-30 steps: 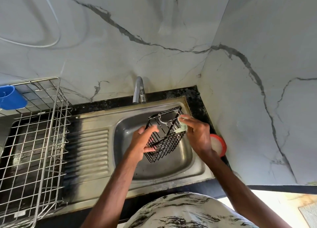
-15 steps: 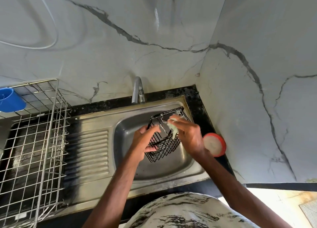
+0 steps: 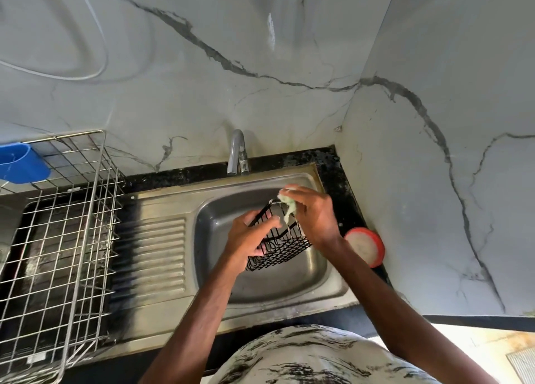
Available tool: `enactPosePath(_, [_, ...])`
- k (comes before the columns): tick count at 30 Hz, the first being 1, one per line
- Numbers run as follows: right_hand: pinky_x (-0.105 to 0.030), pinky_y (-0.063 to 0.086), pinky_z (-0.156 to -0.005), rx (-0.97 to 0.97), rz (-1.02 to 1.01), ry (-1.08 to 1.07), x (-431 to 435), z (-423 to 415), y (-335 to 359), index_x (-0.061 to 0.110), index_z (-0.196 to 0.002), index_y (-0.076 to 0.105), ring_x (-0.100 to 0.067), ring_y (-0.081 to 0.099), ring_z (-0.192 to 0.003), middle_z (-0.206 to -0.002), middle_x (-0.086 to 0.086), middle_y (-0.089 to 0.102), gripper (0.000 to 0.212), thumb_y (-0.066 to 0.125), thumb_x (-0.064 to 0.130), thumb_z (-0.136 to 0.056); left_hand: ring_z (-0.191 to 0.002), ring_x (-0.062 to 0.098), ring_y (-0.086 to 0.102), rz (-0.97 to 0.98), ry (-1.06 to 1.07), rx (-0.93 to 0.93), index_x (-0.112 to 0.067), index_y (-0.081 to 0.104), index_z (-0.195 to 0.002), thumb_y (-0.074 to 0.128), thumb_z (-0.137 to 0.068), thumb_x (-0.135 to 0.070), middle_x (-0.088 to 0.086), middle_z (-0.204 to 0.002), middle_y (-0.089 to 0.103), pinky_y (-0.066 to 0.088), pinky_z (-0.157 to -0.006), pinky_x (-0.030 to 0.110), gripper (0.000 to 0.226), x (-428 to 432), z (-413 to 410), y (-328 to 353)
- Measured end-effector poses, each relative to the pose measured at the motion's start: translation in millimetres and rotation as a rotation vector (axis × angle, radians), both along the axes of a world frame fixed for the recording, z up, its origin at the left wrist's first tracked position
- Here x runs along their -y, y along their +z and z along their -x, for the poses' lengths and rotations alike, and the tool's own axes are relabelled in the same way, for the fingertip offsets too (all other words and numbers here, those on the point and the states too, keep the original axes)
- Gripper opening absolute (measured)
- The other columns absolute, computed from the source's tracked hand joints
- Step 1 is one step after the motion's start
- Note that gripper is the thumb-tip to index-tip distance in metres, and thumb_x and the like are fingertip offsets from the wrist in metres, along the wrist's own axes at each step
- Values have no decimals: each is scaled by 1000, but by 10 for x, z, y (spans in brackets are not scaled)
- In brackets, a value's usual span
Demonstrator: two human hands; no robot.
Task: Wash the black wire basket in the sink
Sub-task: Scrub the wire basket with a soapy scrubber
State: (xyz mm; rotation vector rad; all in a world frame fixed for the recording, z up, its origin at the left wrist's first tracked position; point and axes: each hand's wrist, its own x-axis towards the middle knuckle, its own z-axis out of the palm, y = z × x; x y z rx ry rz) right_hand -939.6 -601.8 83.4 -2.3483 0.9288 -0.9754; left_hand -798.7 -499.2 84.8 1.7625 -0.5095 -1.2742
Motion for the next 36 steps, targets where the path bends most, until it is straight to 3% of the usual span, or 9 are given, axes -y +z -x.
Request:
enactPosePath(4, [-24, 62, -75, 0, -21, -119, -13, 86, -103, 7, -107, 77, -13, 75, -97, -113, -8, 75, 33, 59, -15, -91, -98, -5, 54, -12, 19, 6, -23, 75, -114, 86, -79, -37, -17, -121, 56, 62, -76, 41, 39, 1, -33, -27])
enactPosePath(7, [-14, 56, -84, 40, 52, -18, -297, -41, -22, 4, -107, 77, -15, 73, -101, -113, -10, 75, 29, 55, -9, -93, -96, 0, 55, -13, 38, -20, -27, 73, -112, 85, -81, -38, -17, -111, 59, 63, -80, 45, 35, 33, -33, 0])
enactPosePath(10, [-18, 59, -83, 35, 70, 106, -354, 37, -47, 5, -108, 77, -13, 72, -106, -117, -7, 74, 38, 45, -8, -91, -105, 13, 58, -5, 41, -56, -32, 73, -99, 84, -84, -37, -20, -107, 59, 63, -85, 51, 19, 33, -60, 19])
enactPosePath(16, [-22, 58, -89, 25, -74, -218, -120, 515, -346, 9, -114, 76, -15, 71, -111, -122, -6, 72, 56, 49, -26, -79, -122, 29, 60, -30, 30, -29, -25, 80, -96, 80, -86, -34, -25, -105, 57, 64, -71, 39, 13, -18, -112, -15])
enactPosePath(19, [-16, 54, -95, 49, -45, -160, -300, 379, -258, 12, -115, 76, -12, 69, -112, -121, -5, 73, 53, 50, -18, -81, -123, 30, 57, -55, 45, -35, -23, 79, -94, 76, -91, -35, -18, -108, 59, 60, -55, 30, 13, -1, -67, -7])
enactPosePath(22, [-4, 48, -90, 34, 70, 37, -504, 252, -175, 9, -111, 77, -6, 66, -113, -119, -6, 74, 51, 53, -21, -78, -121, 30, 55, -79, 50, -63, -22, 76, -93, 75, -93, -35, 3, -126, 58, 61, -61, 36, 13, 6, -31, 1])
enactPosePath(29, [-30, 62, -82, 108, -26, -189, -138, 629, -271, 7, -116, 74, -14, 71, -110, -122, -8, 72, 46, 52, -21, -87, -96, 20, 59, -51, 18, -110, -16, 75, -110, 71, -94, -31, 7, -135, 54, 61, -69, 39, 23, -72, -41, 28])
enactPosePath(32, [-32, 61, -86, 80, -59, -258, -112, 612, -249, 5, -114, 75, -15, 70, -112, -121, -9, 72, 52, 51, -26, -81, -97, 21, 59, -54, 13, -96, -18, 75, -106, 71, -94, -31, 7, -135, 54, 62, -70, 39, 19, -78, -54, -5])
enactPosePath(36, [-25, 60, -86, 47, 35, -69, -302, 293, -94, 3, -107, 77, -17, 71, -108, -118, -11, 73, 37, 50, -14, -89, -98, 25, 60, -48, -3, -82, -18, 75, -99, 71, -93, -33, 6, -123, 56, 62, -76, 44, 16, -67, -8, -24])
